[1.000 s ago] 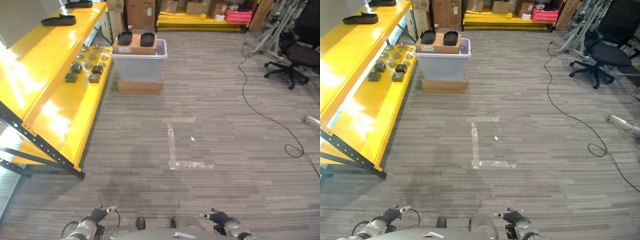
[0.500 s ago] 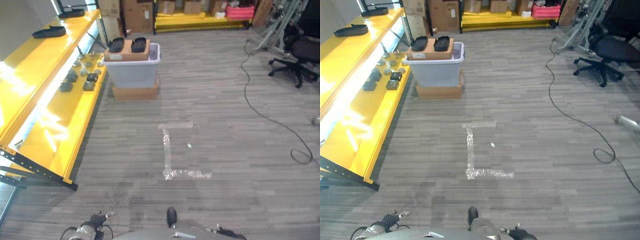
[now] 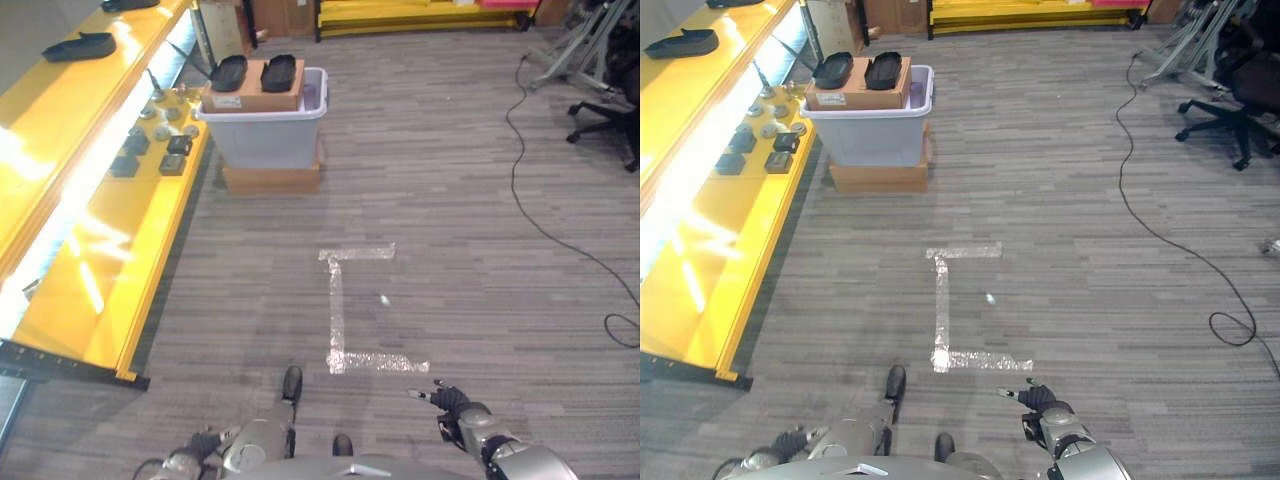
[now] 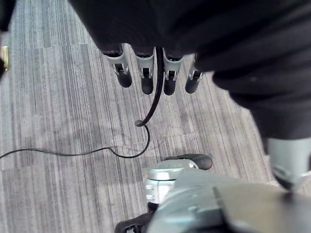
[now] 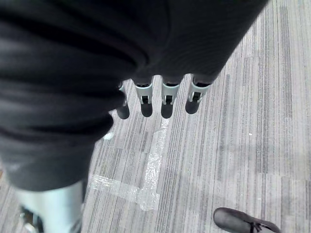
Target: Move parts from the plastic box to the shelf.
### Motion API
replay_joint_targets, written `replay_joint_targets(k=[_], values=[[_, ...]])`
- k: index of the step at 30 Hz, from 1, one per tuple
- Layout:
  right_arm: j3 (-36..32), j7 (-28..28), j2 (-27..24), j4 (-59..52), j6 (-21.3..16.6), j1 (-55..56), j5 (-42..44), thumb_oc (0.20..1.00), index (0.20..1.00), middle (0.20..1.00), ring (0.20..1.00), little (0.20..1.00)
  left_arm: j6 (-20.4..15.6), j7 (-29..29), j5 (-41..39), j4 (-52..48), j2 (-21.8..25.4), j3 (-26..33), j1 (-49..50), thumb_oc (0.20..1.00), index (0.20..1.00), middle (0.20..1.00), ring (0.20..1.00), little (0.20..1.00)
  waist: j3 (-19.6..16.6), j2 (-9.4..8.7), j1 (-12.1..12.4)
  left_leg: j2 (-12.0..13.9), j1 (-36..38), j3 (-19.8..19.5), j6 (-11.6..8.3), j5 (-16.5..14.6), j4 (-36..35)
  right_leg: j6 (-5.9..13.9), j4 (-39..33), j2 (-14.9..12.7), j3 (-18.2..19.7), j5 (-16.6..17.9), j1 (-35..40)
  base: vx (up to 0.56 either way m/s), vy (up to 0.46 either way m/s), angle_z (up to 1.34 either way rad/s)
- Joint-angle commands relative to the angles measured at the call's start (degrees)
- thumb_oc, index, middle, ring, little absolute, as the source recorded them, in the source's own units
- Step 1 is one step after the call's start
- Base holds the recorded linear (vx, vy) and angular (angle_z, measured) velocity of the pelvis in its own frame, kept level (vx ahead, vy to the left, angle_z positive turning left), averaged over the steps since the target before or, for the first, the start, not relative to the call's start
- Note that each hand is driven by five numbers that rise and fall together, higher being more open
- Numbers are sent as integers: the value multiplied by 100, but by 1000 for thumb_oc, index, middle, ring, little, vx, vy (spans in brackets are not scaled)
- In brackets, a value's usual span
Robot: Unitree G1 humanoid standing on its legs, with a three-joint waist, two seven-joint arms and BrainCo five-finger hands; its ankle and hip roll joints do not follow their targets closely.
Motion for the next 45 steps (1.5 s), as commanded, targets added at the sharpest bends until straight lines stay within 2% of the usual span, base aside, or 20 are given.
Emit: replay_joint_targets(k=[1, 2, 5, 7, 9, 10, 12, 16, 22, 25, 28, 29, 31, 32, 36, 39, 40, 41, 42, 45], values=[[15, 113, 144, -97, 12, 361, -164, 1000, 1000, 1000, 1000, 1000, 8, -104, 365, 240, 210, 31, -194, 1000, 1000, 1000, 1000, 1000, -302, -187, 52, -148, 218, 128, 187, -551, 419, 782, 1209, -426, -45, -214, -453, 316, 213, -26], [15, 112, 146, -98, 13, 362, -165, 1000, 1000, 1000, 1000, 1000, 8, -105, 366, 240, 211, 31, -193, 1000, 1000, 1000, 1000, 1000, -301, -192, 59, -150, 220, 137, 189, -554, 420, 784, 1226, -430, -37, -225, -461, 273, 221, -28], [-11, 161, 321, -81, 68, 468, -203, 1000, 1000, 1000, 1000, 1000, 22, -46, 278, 67, 399, 62, -356, 1000, 1000, 1000, 1000, 1000, -69, -85, -182, -39, 661, 188, 366, -707, 391, 1131, 3113, -478, -34, 412, -1364, 150, 189, -27], [-10, 151, 352, -55, 91, 503, -244, 1000, 1000, 1000, 1000, 1000, 21, -31, 219, -7, 439, 46, -445, 1000, 1000, 1000, 1000, 1000, -27, -52, -216, -13, 757, 159, 372, -749, 340, 1127, 3279, -513, -133, 448, -1558, 165, 131, 16], [-9, 154, 375, 13, 122, 541, -280, 1000, 1000, 1000, 1000, 1000, 13, -15, 178, -114, 475, -11, -598, 1000, 1000, 1000, 1000, 1000, 28, -16, -255, 16, 933, 82, 371, -797, 241, 1025, 2932, -603, -422, 340, -1736, 308, 53, 14], [26, 99, 403, 29, 112, 598, -305, 1000, 1000, 1000, 1000, 1000, -61, 73, 107, -269, 502, -119, -836, 1000, 1000, 1000, 1000, 1000, 42, -80, -318, -17, 1107, -13, 297, -953, 142, 908, 1528, -729, -710, 392, -1786, 332, -20, 5], [12, 22, 439, 72, 104, 644, -268, 1000, 1000, 1000, 1000, 1000, -110, 199, 75, -403, 541, -127, -960, 1000, 1000, 1000, 1000, 1000, 52, -110, -416, -19, 1298, -122, 255, -1072, 65, 940, 1010, -659, -544, 652, -1955, 382, -77, 13], [18, 11, 483, 139, 128, 683, -270, 1000, 1000, 1000, 1000, 1000, -120, 192, 66, -336, 426, -156, -975, 1000, 1000, 1000, 1000, 1000, -25, -148, -492, 106, 1548, -264, 122, -1335, 93, 936, 790, -700, -406, 850, -2007, 323, -152, 50], [-37, -6, 395, 168, 76, 664, -187, 1000, 1000, 1000, 1000, 1000, -78, 127, 7, -137, 259, -45, -716, 1000, 1000, 1000, 1000, 1000, -254, -163, -469, 354, 1596, -369, -70, -1575, 671, 694, 745, -526, -418, 568, -1674, 293, -197, 21], [4, 3, 230, 5, 28, 531, -104, 1000, 1000, 1000, 1000, 1000, -67, 121, -108, -72, 173, 3, -600, 1000, 1000, 1000, 1000, 1000, -114, -202, -377, 262, 1059, -437, -199, -1078, 2037, 520, 636, -509, -480, 433, -1303, 216, -161, 6], [28, -10, 123, -46, 27, 431, -133, 1000, 1000, 1000, 1000, 1000, -69, 134, -152, -109, 149, -4, -620, 1000, 1000, 1000, 1000, 1000, -20, -263, -280, 241, 705, -223, -189, -1073, 1864, 527, 478, -605, -579, 358, -1089, 191, -88, 6], [-8, -41, -30, 11, 43, 383, -176, 1000, 1000, 1000, 1000, 1000, -76, 134, -97, -122, 138, -3, -577, 1000, 1000, 1000, 1000, 1000, -7, -234, -122, 117, 240, 121, -139, -988, 996, 615, 283, -621, -733, 289, -821, 265, -59, 46], [-1, -43, -38, 13, 39, 366, -179, 1000, 1000, 1000, 1000, 1000, -82, 137, -88, -114, 140, -12, -558, 1000, 1000, 1000, 1000, 1000, 14, -203, -56, 66, 195, 123, -133, -864, 830, 621, 277, -600, -702, 249, -749, 296, -19, 31], [44, -33, -52, 54, 32, 330, -247, 1000, 1000, 1000, 1000, 1000, -80, 138, -67, -36, 151, 8, -507, 1000, 1000, 1000, 1000, 1000, -22, -129, 78, -33, -96, 29, -115, -541, 420, 622, 215, -512, -625, 141, -577, 272, 19, -1], [79, 19, 4, 55, 40, 306, -303, 1000, 1000, 1000, 1000, 1000, -57, 103, -12, 97, 227, 103, -426, 1000, 1000, 1000, 1000, 1000, -70, -125, 244, -53, -164, 100, -132, -323, 214, 618, 218, -446, -475, -65, -279, 326, 56, -36], [90, 66, 145, 131, 64, 350, -372, 1000, 1000, 1000, 1000, 1000, -29, 71, 50, 196, 283, 192, -359, 1000, 1000, 1000, 1000, 1000, -225, -195, 305, -75, -84, 99, 0, -404, 451, 674, 547, -526, -413, -309, -140, 334, 148, -34], [55, 100, 262, 170, 96, 418, -402, 1000, 1000, 1000, 1000, 1000, 4, 13, 193, 211, 277, 132, -336, 1000, 1000, 1000, 1000, 1000, -308, -226, 277, -110, 95, 120, 158, -550, 483, 840, 1370, -619, -360, -305, -350, 400, 291, -29], [65, 120, 310, 164, 93, 428, -418, 1000, 1000, 1000, 1000, 1000, 3, 19, 242, 213, 285, 97, -356, 1000, 1000, 1000, 1000, 1000, -301, -206, 231, -125, 215, 146, 233, -631, 492, 946, 1834, -685, -348, -130, -542, 424, 384, -38], [92, 148, 405, 143, 110, 477, -442, 1000, 1000, 1000, 1000, 1000, 35, 44, 256, 154, 325, 35, -455, 1000, 1000, 1000, 1000, 1000, -192, -183, 70, -159, 459, 147, 352, -751, 523, 1103, 2819, -754, -233, 425, -939, 293, 297, -16], [87, 98, 454, 135, 124, 502, -442, 1000, 1000, 1000, 1000, 1000, 25, 56, 201, -10, 336, -33, -573, 1000, 1000, 1000, 1000, 1000, -108, -58, -53, -116, 642, 71, 416, -857, 565, 1071, 3420, -740, -165, 630, -1283, 205, 146, 21]])
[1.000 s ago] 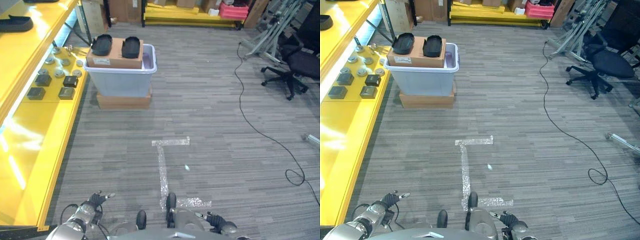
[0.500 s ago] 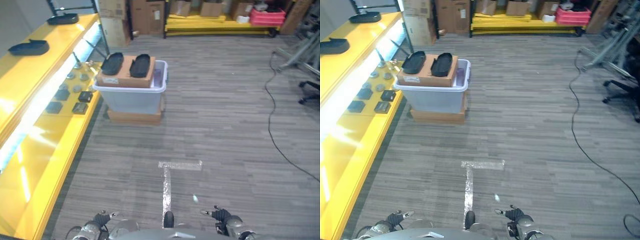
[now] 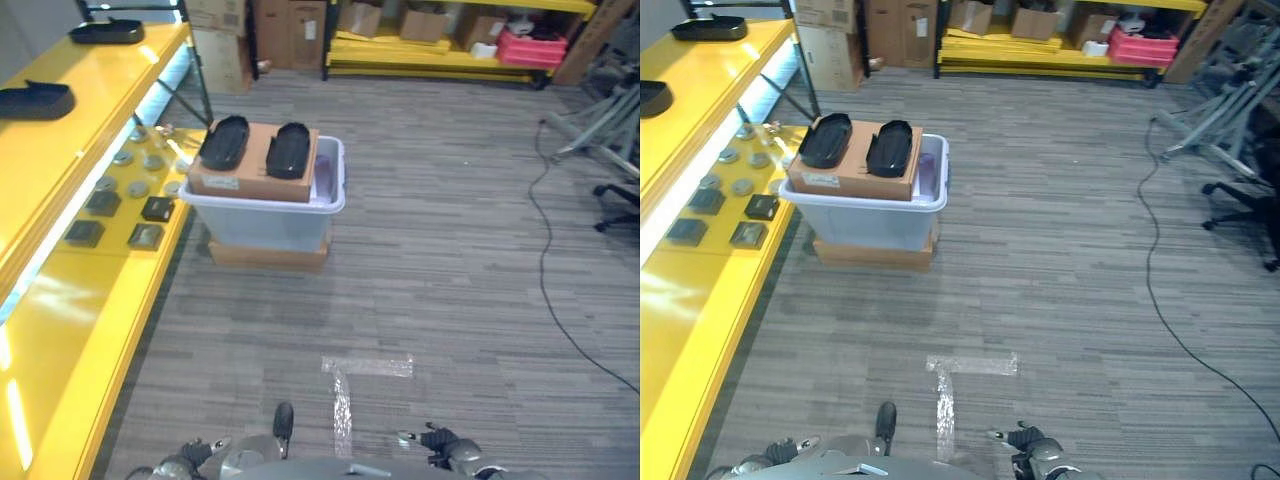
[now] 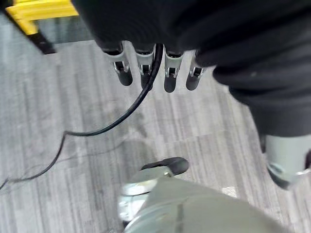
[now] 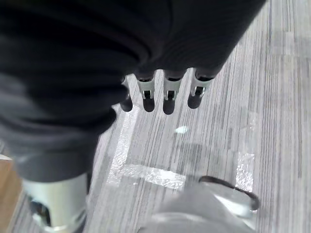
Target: Move parts from the plastic box to the shelf.
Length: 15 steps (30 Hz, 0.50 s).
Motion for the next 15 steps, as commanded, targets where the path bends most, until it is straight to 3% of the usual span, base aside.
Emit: replay_joint_targets(k=[1, 2, 3, 5, 7, 10, 12, 13, 15], values=[[-72, 6, -160, -103, 28, -102, -82, 1000, 1000, 1000, 1000, 1000, -72, 61, 59, -325, 92, -93, -382, 1000, 1000, 1000, 1000, 1000, 129, 151, 40, 126, -128, -182, -122, -728, 632, 153, -1289, -225, -122, 1084, -76, 260, 108, 31], [-73, 6, -159, -105, 29, -100, -82, 1000, 1000, 1000, 1000, 1000, -71, 61, 58, -326, 93, -94, -381, 1000, 1000, 1000, 1000, 1000, 161, 146, 20, 119, -83, -201, -124, -731, 619, 151, -1288, -234, -143, 1063, -28, 373, 24, 19], [-78, -26, -146, -215, 9, -89, -31, 1000, 1000, 1000, 1000, 1000, -141, 126, 33, -452, 113, -175, -521, 1000, 1000, 1000, 1000, 1000, 131, 139, -45, 192, 61, -161, -210, -829, 478, 113, -2332, -433, -469, 962, -79, 206, -39, -1], [-89, -44, -140, -233, -8, -77, 0, 1000, 1000, 1000, 1000, 1000, -167, 157, -4, -480, 104, -189, -553, 1000, 1000, 1000, 1000, 1000, 157, 130, -110, 215, 172, -191, -257, -889, 419, 127, -2826, -424, -527, 1038, -8, 248, -61, 0], [-79, -94, -133, -211, -24, -63, 26, 1000, 1000, 1000, 1000, 1000, -185, 183, -73, -503, 78, -221, -613, 1000, 1000, 1000, 1000, 1000, 136, 88, -215, 253, 346, -237, -317, -991, 315, 164, -3515, -311, -284, 1262, -146, 320, -91, -7], [-54, -83, -133, -140, -2, -19, 11, 1000, 1000, 1000, 1000, 1000, -184, 158, -75, -444, 37, -240, -636, 1000, 1000, 1000, 1000, 1000, 74, 25, -332, 371, 549, -335, -437, -1138, 279, 174, -3650, -195, 30, 1374, -233, 314, -146, 18], [-12, -73, -143, -47, 7, 4, -60, 1000, 1000, 1000, 1000, 1000, -185, 136, -85, -391, -22, -204, -581, 1000, 1000, 1000, 1000, 1000, 1, -28, -319, 474, 609, -326, -522, -1269, 368, 103, -3697, -157, -34, 1300, -110, 325, -237, 44], [10, -84, -148, -17, -2, 21, -78, 1000, 1000, 1000, 1000, 1000, -185, 135, -107, -352, -45, -189, -542, 1000, 1000, 1000, 1000, 1000, -27, -41, -311, 541, 618, -347, -587, -1305, 489, 46, -3754, -115, -64, 1272, -35, 384, -326, 59], [52, -96, -265, -23, -48, 4, -62, 1000, 1000, 1000, 1000, 1000, -174, 111, -290, -335, -135, -83, -451, 1000, 1000, 1000, 1000, 1000, 79, -90, -221, 547, 54, -469, -774, -860, 1902, -169, -3916, -39, -204, 1172, 320, 250, -264, 56]])
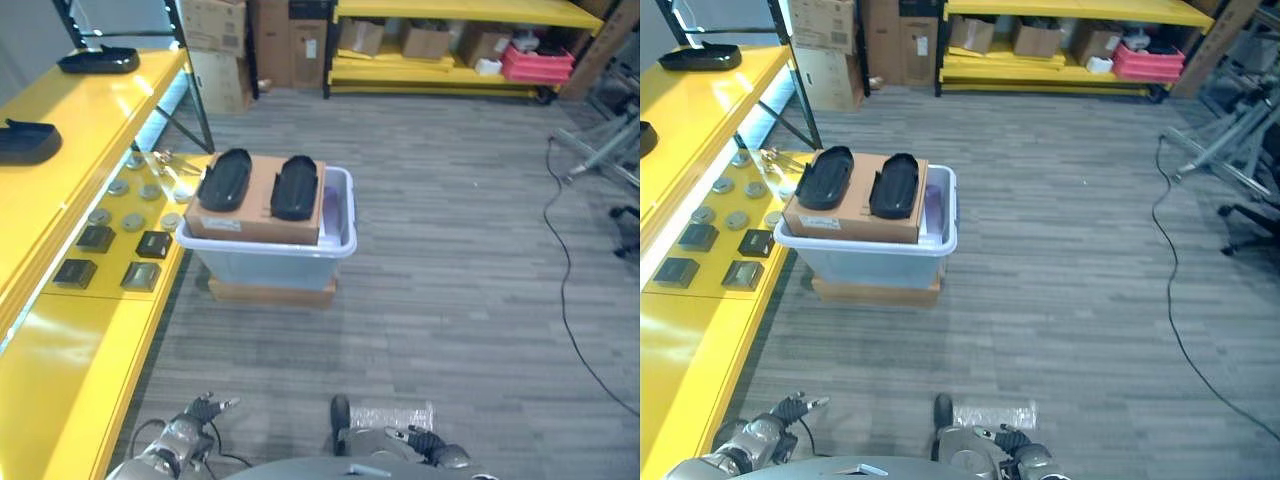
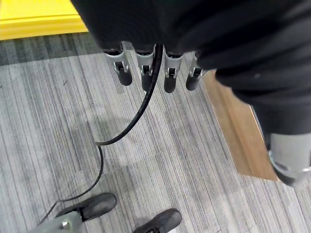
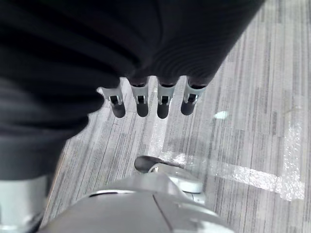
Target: Move parts from the plastic box to the shelf.
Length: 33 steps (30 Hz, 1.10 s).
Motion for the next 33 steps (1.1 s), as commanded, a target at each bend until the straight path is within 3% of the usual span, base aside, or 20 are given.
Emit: replay_joint_targets(k=[1, 2, 4, 6, 9, 10, 17, 20, 21, 22, 26, 33], values=[[169, -118, -318, 75, -60, -81, -69, 1000, 1000, 1000, 1000, 1000, -101, 59, -270, 58, -73, 249, -232, 1000, 1000, 1000, 1000, 1000, 280, -32, 174, 753, -1158, -64, -383, 255, 1646, 554, -6, -349, 145, -631, 550, 64, -139, 31], [188, -102, -375, 32, -58, -138, -47, 1000, 1000, 1000, 1000, 1000, -109, 56, -280, 45, -90, 243, -240, 1000, 1000, 1000, 1000, 1000, 402, -88, 245, 577, -1430, -216, -363, 383, 2247, 497, -22, -356, 174, -631, 635, 87, -141, 12], [190, -87, -485, -8, -58, -233, -48, 1000, 1000, 1000, 1000, 1000, -95, 70, -249, 73, -79, 234, -222, 1000, 1000, 1000, 1000, 1000, 533, -195, 312, 557, -1827, -19, -315, 416, 2448, 446, -82, -398, 144, -718, 798, 163, -170, -11], [-3, -48, -571, 39, -42, -243, 214, 1000, 1000, 1000, 1000, 1000, -76, 56, -210, 108, -59, 275, -134, 1000, 1000, 1000, 1000, 1000, 502, -181, 392, 649, -2050, 389, -290, 322, 1560, 489, -182, -400, 26, -826, 989, 264, -78, -8], [-134, -5, -614, -74, -114, -208, 492, 1000, 1000, 1000, 1000, 1000, -74, 52, -82, 222, -44, 265, -17, 1000, 1000, 1000, 1000, 1000, 483, -8, 518, 589, -2224, 479, -307, 886, 471, 525, -224, -249, 37, -978, 1236, 311, 33, 13], [-158, 9, -662, -102, -111, -318, 462, 1000, 1000, 1000, 1000, 1000, -42, 7, 2, 375, -13, 284, 106, 1000, 1000, 1000, 1000, 1000, 380, 31, 555, 569, -2102, 302, -314, 839, 475, 547, -167, -231, 153, -1100, 1294, 277, 73, -19], [-391, 3, -401, -650, -265, -267, 1037, 1000, 1000, 1000, 1000, 1000, -91, 98, 5, 341, 218, 425, 190, 1000, 1000, 1000, 1000, 1000, 74, 18, 483, 600, -1442, 493, -102, 597, 37, 763, 28, -436, 248, -1132, 1294, 213, 164, -38], [-402, -169, -284, -1637, -364, -268, 1115, 1000, 1000, 1000, 1000, 1000, -149, 237, -204, 49, 341, 597, 134, 1000, 1000, 1000, 1000, 1000, 205, 57, 437, 576, -1297, 582, 48, 495, -27, 994, 1066, -526, 350, -966, 738, 36, 220, -20], [-419, -367, -274, -2933, -550, -168, 1152, 1000, 1000, 1000, 1000, 1000, -236, 374, -403, -231, 403, 657, 93, 1000, 1000, 1000, 1000, 1000, 462, 128, 283, 595, -1326, 559, 62, 537, -30, 1110, 1481, -412, 676, -754, 265, -51, 171, -19], [-420, -370, -274, -2945, -544, -160, 1149, 1000, 1000, 1000, 1000, 1000, -235, 375, -403, -232, 402, 656, 96, 1000, 1000, 1000, 1000, 1000, 462, 129, 287, 596, -1322, 562, 61, 536, -32, 1109, 1489, -410, 679, -758, 262, -34, 137, -16], [-504, -689, -496, -4696, -812, -13, 874, 1000, 1000, 1000, 1000, 1000, -286, 581, -371, -222, 410, 533, -123, 1000, 1000, 1000, 1000, 1000, 604, 145, 119, 577, -1347, 330, 23, 547, -132, 966, 543, -367, 1127, -695, 81, 86, 6, 16], [-654, -1242, -722, -5836, -1065, -201, 303, 1000, 1000, 1000, 1000, 1000, -298, 778, -272, -194, -11, 295, -12, 1000, 1000, 1000, 1000, 1000, 569, 116, 233, 644, -1445, 224, -82, 583, -297, 882, -189, -448, 707, -661, 347, 80, -75, 25]])
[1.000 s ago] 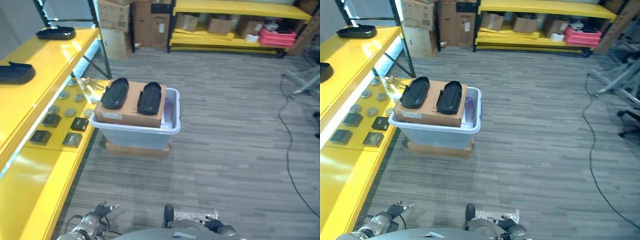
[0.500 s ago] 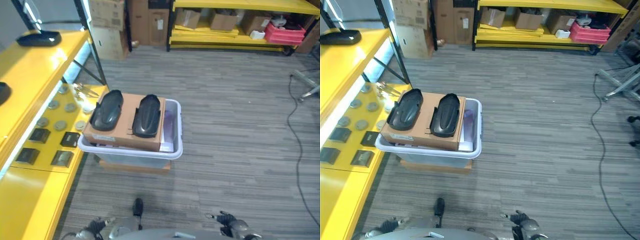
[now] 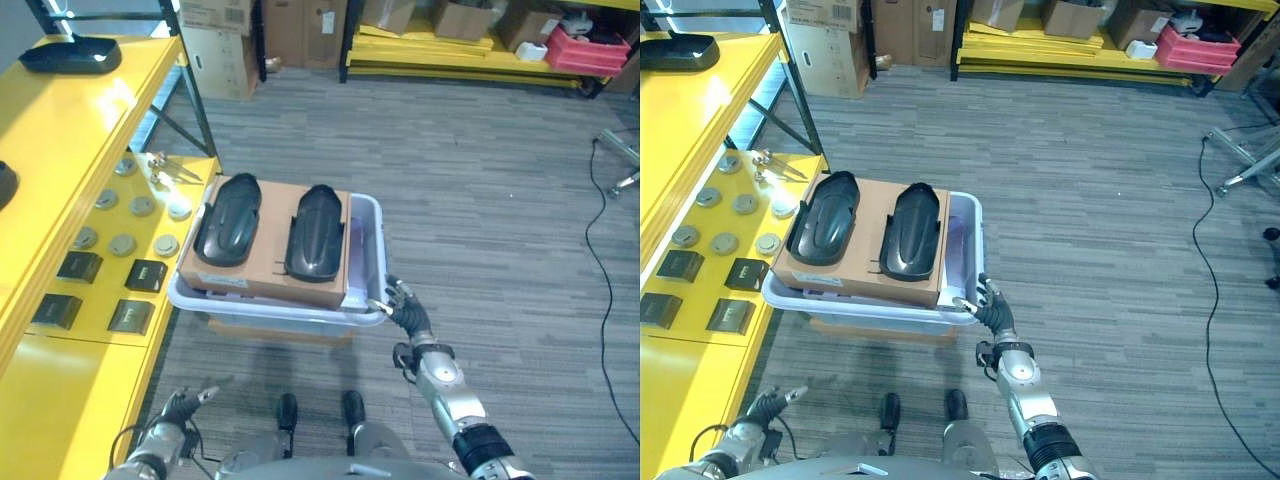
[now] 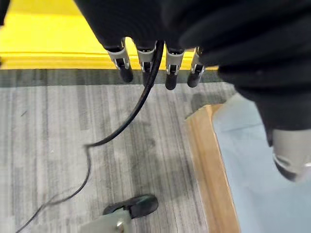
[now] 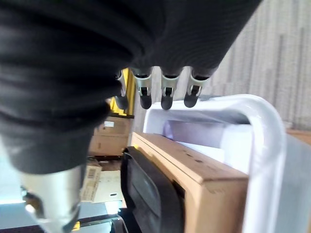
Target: Move parts from the plastic box to the shelf.
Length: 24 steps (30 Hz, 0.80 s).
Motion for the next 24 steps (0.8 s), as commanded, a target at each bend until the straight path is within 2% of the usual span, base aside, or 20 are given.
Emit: replay_joint_targets(k=[1, 5, 8, 10, 11, 15, 17, 18, 24], values=[[-146, -517, -483, -268, -305, -426, -393, 1000, 1000, 1000, 1000, 1000, -86, 142, 67, 53, -194, -147, -357, 1000, 1000, 1000, 1000, 1000, 159, 131, 33, 532, 71, -147, -431, -467, 48, 153, -201, -17, -205, 23, 322, 17, -59, 21], [152, -1311, -549, 529, -25, -1840, -937, 1000, 1000, 1000, 1000, 1000, -48, 204, 335, -29, -451, -763, -433, 1000, 1000, 1000, 1000, 1000, 316, 156, 258, 507, -266, -277, -501, -345, -6, 160, -413, -38, -404, 107, 252, 2, -54, 21], [253, -1595, -529, 996, 42, -2417, -974, 1000, 1000, 1000, 1000, 1000, -67, 289, 309, -63, -466, -912, -561, 1000, 1000, 1000, 1000, 1000, 411, 198, 357, 491, -451, -318, -524, -287, -6, 164, -413, -59, -456, 136, 104, -60, 12, 7], [411, -1817, -675, 1757, 132, -3179, -933, 1000, 1000, 1000, 1000, 1000, -103, 394, 200, -153, -429, -1059, -694, 1000, 1000, 1000, 1000, 1000, 531, 264, 511, 445, -667, -392, -556, -221, -6, 174, -413, -83, -521, 180, -64, -65, 28, 10], [416, -1818, -678, 1778, 122, -3200, -928, 1000, 1000, 1000, 1000, 1000, -103, 394, 199, -151, -431, -1055, -704, 1000, 1000, 1000, 1000, 1000, 533, 266, 507, 445, -676, -394, -557, -219, -6, 174, -413, -83, -524, 182, -72, -42, 31, 33], [807, -1748, -1064, 2911, 262, -4498, -692, 1000, 1000, 1000, 1000, 1000, -144, 455, -218, -191, -377, -1148, -932, 1000, 1000, 1000, 1000, 1000, 778, 320, 667, 363, -1035, -510, -590, -86, -6, 200, -413, -135, -584, 307, -358, -22, 49, 26], [899, -1702, -1122, 3146, 279, -4655, -667, 1000, 1000, 1000, 1000, 1000, -144, 447, -239, -185, -371, -1167, -948, 1000, 1000, 1000, 1000, 1000, 799, 328, 684, 355, -1069, -510, -594, -69, -6, 206, -413, -144, -591, 316, -386, 1, 43, 5], [1057, -1626, -1233, 3696, 308, -5014, -614, 1000, 1000, 1000, 1000, 1000, -146, 426, -230, -166, -351, -1241, -1000, 1000, 1000, 1000, 1000, 1000, 839, 336, 732, 336, -1138, -528, -600, -42, -6, 216, -413, -166, -609, 347, -443, -13, 37, 6], [1382, -1413, -1218, 4677, 404, -5579, -481, 1000, 1000, 1000, 1000, 1000, -156, 431, -329, -164, -363, -1347, -1172, 1000, 1000, 1000, 1000, 1000, 931, 344, 812, 297, -1282, -577, -604, 13, -6, 237, -413, -202, -620, 410, -577, -4, 11, 1]])
